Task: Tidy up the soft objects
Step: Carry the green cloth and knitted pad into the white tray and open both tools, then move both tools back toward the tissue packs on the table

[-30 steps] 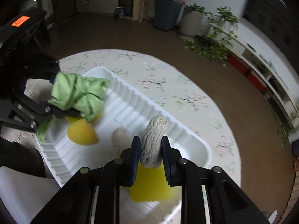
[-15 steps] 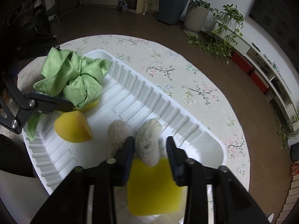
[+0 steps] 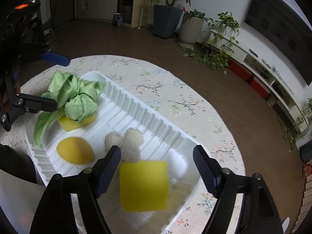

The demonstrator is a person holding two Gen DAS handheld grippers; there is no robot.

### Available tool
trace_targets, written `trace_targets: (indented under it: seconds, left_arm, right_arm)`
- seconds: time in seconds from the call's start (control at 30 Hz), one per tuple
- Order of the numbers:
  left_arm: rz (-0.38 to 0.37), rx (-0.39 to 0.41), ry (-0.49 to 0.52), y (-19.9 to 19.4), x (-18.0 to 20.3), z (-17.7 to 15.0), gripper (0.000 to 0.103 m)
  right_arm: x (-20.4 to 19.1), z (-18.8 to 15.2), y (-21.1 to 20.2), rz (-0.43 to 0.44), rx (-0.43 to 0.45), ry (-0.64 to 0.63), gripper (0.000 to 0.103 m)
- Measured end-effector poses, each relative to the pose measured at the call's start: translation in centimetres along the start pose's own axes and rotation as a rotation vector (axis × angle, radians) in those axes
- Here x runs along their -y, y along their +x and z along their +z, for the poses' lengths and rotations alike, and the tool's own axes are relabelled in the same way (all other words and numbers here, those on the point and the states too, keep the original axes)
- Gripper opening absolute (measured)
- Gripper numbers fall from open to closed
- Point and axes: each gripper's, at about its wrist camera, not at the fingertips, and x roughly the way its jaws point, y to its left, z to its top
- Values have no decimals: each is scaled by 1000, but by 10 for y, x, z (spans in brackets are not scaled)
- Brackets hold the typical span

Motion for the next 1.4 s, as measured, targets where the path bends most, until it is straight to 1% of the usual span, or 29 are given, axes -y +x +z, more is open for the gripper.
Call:
trace_targets:
  seconds: [0.07, 0.2, 0.27, 0.37, 0.5, 0.57, 0.7, 0.83, 0.97, 1.07, 1.17, 1.3, 1.4]
  left_arm:
    - [8, 12, -6, -4, -1, -3, 103]
    - [27, 66, -47, -19, -9, -11, 103]
    - [34, 89, -69, -25, -12, -14, 103]
    - [60, 127, -111, -39, -19, -24, 103]
    - [95, 162, -188, -63, -30, -47, 103]
    - [115, 185, -217, -77, -32, -62, 103]
    - [131, 202, -267, -99, -35, -92, 103]
    - [154, 216, -301, -121, -27, -123, 103]
    - [162, 233, -340, -148, -16, -155, 103]
    - [177, 240, -339, -165, 0, -172, 103]
    - [171, 252, -335, -182, 22, -193, 103]
    - [138, 258, -329, -196, 57, -217, 103]
    - [117, 259, -307, -203, 84, -232, 103]
  right_arm:
    - [5, -2, -5, -4, 14, 21, 89]
    - [19, -10, -15, -16, 45, 71, 101]
    - [25, -15, -20, -23, 53, 95, 103]
    - [38, -25, -32, -37, 75, 151, 103]
    - [54, -42, -54, -65, 117, 228, 103]
    - [62, -54, -68, -77, 135, 278, 103]
    - [75, -85, -95, -109, 161, 372, 103]
    - [79, -115, -119, -137, 167, 447, 103]
    - [70, -147, -141, -158, 165, 486, 103]
    - [58, -169, -156, -148, 173, 524, 103]
    - [40, -191, -171, -141, 168, 552, 103]
    - [13, -214, -185, -116, 174, 577, 103]
    - [-16, -230, -196, -84, 181, 576, 103]
